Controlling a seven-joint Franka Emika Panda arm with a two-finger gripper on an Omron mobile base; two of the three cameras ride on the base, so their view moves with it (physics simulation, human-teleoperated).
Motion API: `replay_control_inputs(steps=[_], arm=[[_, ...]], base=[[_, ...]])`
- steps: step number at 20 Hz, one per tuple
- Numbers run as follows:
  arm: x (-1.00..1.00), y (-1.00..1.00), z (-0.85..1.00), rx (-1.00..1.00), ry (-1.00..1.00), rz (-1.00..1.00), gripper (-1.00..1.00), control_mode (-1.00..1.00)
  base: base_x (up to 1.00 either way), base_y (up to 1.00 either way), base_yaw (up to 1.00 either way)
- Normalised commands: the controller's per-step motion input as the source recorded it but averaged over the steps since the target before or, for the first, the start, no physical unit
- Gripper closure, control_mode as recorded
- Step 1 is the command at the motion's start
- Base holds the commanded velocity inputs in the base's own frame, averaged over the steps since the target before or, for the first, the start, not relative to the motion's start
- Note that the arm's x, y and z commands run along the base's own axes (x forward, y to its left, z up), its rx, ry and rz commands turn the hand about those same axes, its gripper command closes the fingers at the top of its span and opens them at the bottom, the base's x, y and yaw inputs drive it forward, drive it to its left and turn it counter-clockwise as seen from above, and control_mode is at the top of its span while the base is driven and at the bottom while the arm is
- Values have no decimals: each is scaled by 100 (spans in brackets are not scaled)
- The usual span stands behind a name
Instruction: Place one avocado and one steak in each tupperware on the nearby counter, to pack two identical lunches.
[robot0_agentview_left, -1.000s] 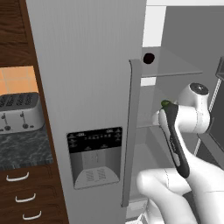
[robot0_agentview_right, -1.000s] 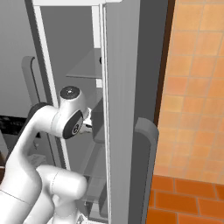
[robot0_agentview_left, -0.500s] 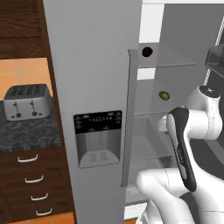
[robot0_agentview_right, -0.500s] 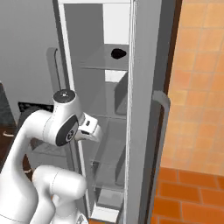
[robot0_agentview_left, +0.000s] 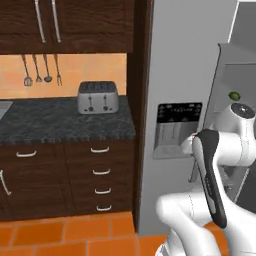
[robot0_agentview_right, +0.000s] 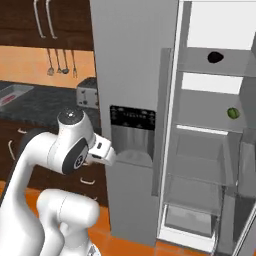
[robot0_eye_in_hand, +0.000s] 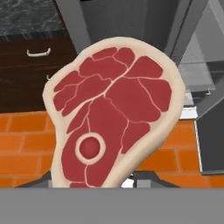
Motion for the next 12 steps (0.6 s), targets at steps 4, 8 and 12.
replay_control_inputs(steps=[4, 8, 12], arm=[[0, 0, 0, 0, 0, 0, 100, 100], [0, 0, 0, 0, 0, 0, 100, 100], [0, 0, 0, 0, 0, 0, 100, 100]], base=[[-10, 100, 38], [-3, 100, 40], [38, 100, 26]])
